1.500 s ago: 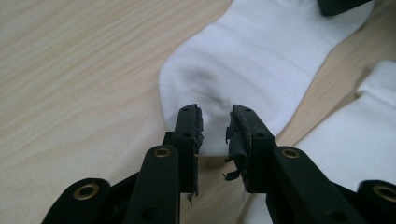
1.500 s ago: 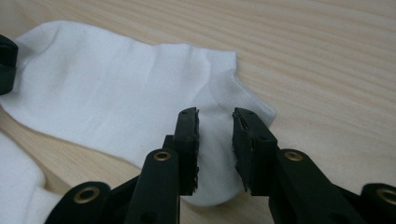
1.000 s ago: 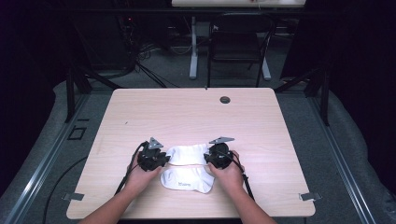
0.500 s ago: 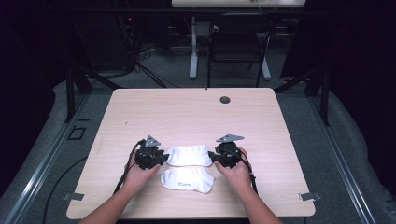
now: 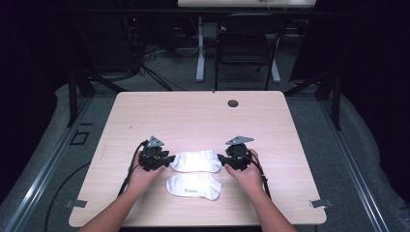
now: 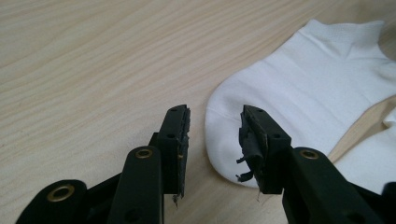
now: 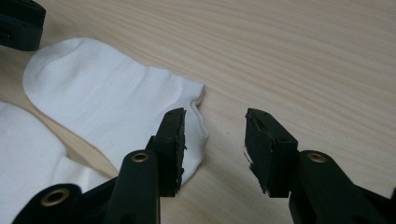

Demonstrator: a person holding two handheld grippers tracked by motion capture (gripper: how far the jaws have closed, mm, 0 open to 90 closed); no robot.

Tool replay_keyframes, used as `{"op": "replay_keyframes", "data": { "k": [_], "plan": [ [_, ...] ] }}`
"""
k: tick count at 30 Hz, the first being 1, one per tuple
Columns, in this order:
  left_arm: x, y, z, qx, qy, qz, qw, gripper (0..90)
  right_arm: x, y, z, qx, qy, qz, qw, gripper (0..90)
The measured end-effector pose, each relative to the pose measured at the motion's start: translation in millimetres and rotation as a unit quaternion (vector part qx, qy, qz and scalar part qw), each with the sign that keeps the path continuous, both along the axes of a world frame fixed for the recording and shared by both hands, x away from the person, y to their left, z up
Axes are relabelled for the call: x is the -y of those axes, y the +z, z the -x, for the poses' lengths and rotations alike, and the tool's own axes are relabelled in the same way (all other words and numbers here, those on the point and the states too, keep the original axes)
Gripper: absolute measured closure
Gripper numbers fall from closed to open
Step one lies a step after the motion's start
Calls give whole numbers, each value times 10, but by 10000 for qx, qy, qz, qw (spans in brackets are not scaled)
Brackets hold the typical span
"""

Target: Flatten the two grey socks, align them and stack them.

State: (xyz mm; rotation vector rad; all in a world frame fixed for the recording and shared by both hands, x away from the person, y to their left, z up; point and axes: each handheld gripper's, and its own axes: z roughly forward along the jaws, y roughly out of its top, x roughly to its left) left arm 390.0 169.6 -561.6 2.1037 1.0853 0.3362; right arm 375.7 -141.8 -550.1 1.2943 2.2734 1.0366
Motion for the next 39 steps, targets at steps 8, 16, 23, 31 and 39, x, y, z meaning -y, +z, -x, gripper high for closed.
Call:
{"op": "replay_keyframes", "data": {
  "k": [8, 16, 23, 31, 39],
  "plan": [
    [35, -5, -85, -60, 47, 99, 9999, 606, 62, -62, -97, -218, -50, -246, 9994, 554],
    [91, -91, -92, -148, 2, -123, 9998, 593, -14, -149, -118, -328, 144, -208, 9991, 546],
    [112, -129, -102, -104, 5, -294, 9995, 647, -53, -213, -141, -394, 142, -114, 9991, 587],
    [126, -130, -86, -114, -87, -266, 9995, 835, -76, -212, -127, -416, 222, -126, 9988, 800],
    [129, -117, -84, -110, -95, -277, 9995, 880, -73, -175, -103, -405, 277, -142, 9987, 866]
  ]
}}
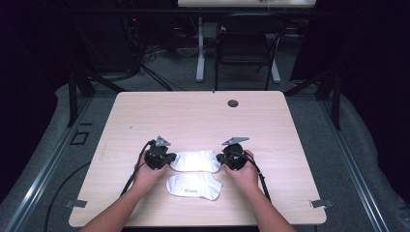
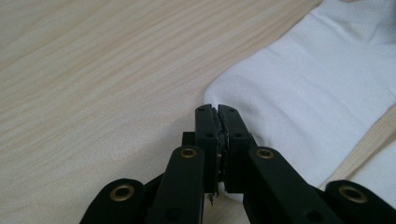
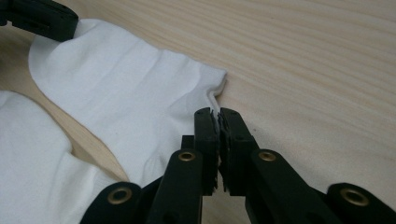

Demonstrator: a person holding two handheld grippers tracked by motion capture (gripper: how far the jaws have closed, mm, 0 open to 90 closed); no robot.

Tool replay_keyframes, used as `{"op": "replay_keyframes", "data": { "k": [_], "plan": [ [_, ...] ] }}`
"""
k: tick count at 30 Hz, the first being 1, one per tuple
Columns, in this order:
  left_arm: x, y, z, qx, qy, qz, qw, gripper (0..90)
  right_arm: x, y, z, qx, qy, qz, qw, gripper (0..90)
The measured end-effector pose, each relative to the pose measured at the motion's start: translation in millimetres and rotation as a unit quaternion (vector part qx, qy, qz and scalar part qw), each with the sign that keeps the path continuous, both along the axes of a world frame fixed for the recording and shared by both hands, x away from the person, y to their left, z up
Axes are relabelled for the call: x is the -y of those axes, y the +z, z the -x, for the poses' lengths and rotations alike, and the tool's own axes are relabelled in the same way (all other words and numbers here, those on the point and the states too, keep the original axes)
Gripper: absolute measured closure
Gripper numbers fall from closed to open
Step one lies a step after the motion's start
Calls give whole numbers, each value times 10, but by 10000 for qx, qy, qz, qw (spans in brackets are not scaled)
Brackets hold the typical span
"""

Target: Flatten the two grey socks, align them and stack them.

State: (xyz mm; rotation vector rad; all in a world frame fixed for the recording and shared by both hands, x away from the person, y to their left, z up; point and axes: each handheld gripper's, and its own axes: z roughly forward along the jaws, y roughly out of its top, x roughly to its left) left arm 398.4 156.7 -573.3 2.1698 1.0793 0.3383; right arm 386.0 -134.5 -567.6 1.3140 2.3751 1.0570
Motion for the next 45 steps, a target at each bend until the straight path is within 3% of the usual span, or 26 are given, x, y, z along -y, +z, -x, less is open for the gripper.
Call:
{"op": "replay_keyframes", "data": {
  "k": [16, 26, 37, 45],
  "plan": [
    [-32, 152, 65, 192, -38, 274, 9994, 885, 23, 165, 65, 210, -3, -267, 9994, 870],
    [-154, 315, 139, 275, -17, 488, 9984, 885, 2, 365, 150, 419, 106, -414, 9982, 870],
    [-236, 474, 401, 327, -284, 634, 9970, 884, 37, 528, 455, 511, 228, -502, 9972, 870],
    [-277, 470, 605, 285, -398, 684, 9965, 884, 76, 569, 710, 553, 339, -574, 9962, 870]
  ]
}}
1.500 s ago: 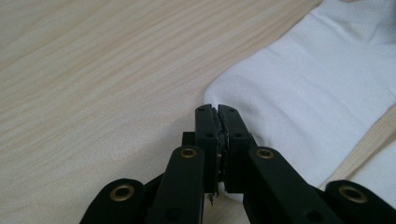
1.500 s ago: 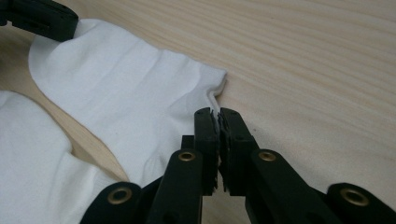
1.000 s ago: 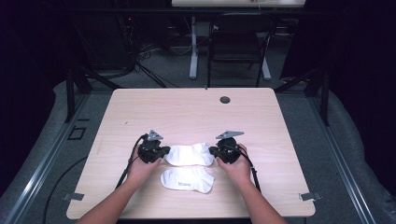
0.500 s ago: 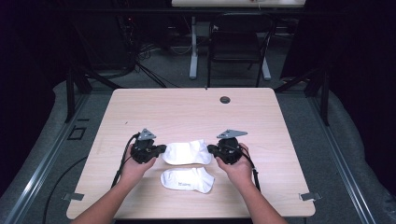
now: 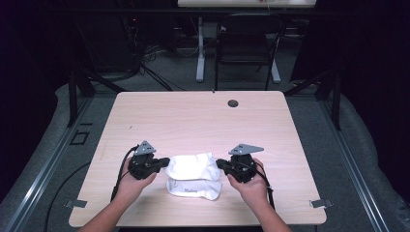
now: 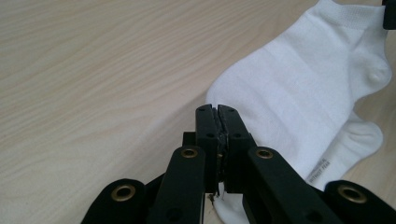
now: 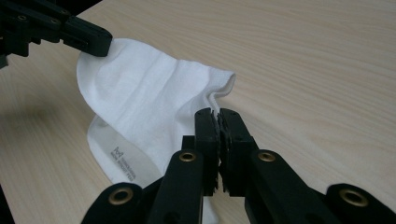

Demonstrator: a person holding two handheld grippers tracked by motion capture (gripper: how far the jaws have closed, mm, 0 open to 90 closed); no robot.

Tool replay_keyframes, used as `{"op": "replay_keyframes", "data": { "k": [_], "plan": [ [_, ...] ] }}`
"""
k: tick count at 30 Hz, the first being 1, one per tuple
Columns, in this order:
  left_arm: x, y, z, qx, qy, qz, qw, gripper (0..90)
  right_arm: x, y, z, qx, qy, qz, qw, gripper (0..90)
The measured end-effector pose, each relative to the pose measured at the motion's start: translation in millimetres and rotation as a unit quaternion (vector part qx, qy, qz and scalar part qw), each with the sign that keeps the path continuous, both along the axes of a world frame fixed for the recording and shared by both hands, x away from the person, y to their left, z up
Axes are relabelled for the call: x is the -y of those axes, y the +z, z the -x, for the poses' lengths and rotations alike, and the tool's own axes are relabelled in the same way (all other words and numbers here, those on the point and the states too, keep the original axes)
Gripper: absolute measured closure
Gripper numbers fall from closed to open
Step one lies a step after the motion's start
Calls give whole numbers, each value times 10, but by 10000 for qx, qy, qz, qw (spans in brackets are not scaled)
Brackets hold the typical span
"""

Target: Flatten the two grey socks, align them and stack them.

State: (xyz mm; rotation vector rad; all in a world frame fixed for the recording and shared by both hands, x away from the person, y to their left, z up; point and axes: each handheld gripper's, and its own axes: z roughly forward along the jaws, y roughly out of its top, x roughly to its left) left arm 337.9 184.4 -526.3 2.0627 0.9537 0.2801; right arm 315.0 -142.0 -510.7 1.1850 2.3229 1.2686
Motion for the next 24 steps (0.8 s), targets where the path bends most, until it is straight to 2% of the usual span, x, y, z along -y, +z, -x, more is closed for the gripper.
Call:
{"op": "replay_keyframes", "data": {
  "k": [3, 12, 16, 24],
  "plan": [
    [-13, -14, 60, -4, -25, -27, 10000, 884, -24, -21, 90, 31, 103, 117, 9999, 870],
    [-17, -83, 198, -136, -151, -68, 9998, 884, -22, -105, 308, -74, 176, 136, 9997, 870],
    [-10, -133, 205, -194, -159, -64, 9997, 884, 1, -162, 335, -162, 183, 112, 9996, 870],
    [51, -232, 186, -287, -221, -207, 9991, 884, 6, -241, 307, -288, 186, 177, 9993, 870]
  ]
}}
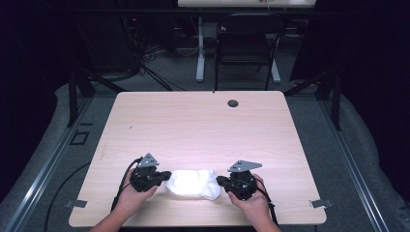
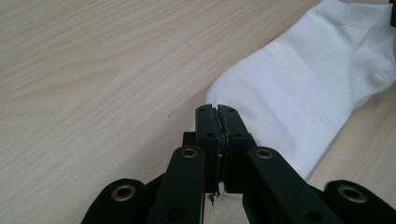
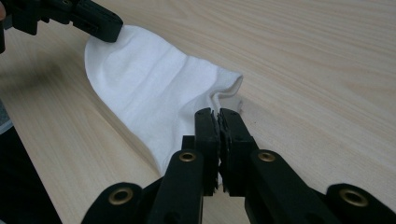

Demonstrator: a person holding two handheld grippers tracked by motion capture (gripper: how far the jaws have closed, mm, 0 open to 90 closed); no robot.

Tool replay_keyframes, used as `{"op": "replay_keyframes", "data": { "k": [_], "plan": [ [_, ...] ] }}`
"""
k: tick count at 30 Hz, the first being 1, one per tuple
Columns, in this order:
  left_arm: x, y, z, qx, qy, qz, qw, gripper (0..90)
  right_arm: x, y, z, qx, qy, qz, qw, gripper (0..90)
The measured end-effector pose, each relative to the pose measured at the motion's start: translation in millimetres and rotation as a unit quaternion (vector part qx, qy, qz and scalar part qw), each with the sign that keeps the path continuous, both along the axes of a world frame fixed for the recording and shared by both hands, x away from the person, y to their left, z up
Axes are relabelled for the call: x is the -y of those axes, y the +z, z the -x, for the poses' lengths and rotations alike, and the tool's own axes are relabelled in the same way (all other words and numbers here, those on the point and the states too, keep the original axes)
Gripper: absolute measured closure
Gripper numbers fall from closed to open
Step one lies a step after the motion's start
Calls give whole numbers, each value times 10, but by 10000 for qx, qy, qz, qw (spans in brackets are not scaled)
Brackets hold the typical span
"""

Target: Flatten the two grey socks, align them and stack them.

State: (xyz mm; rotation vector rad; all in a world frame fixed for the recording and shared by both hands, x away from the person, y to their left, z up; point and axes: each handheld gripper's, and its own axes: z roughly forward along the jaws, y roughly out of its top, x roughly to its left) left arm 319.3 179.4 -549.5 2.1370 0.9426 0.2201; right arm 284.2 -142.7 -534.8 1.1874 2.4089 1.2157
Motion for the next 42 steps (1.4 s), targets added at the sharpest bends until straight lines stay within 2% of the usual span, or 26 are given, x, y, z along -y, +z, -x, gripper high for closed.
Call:
{"op": "replay_keyframes", "data": {
  "k": [10, 20, 26, 31, 38, 39, 42],
  "plan": [
    [33, -50, -11, -45, -28, -104, 9999, 883, 0, -69, -22, -157, -15, 85, 9998, 870],
    [66, -108, -33, -38, -32, -230, 9997, 878, -8, -106, -49, -188, -19, 169, 9997, 869],
    [77, -130, -50, -59, -21, -233, 9997, 874, -23, -143, -78, -218, -4, 190, 9996, 868],
    [80, -147, -62, -52, -36, -268, 9996, 871, -58, -150, -98, -136, 45, 226, 9996, 867],
    [67, -155, -64, -86, 4, -252, 9996, 860, -102, -185, -131, -161, 31, 253, 9995, 866],
    [62, -162, -65, -86, 2, -264, 9996, 857, -93, -184, -135, -179, 60, 330, 9993, 865],
    [54, -176, -69, -80, 9, -288, 9996, 832, -84, -207, -145, -212, 25, 282, 9994, 854]
  ]
}}
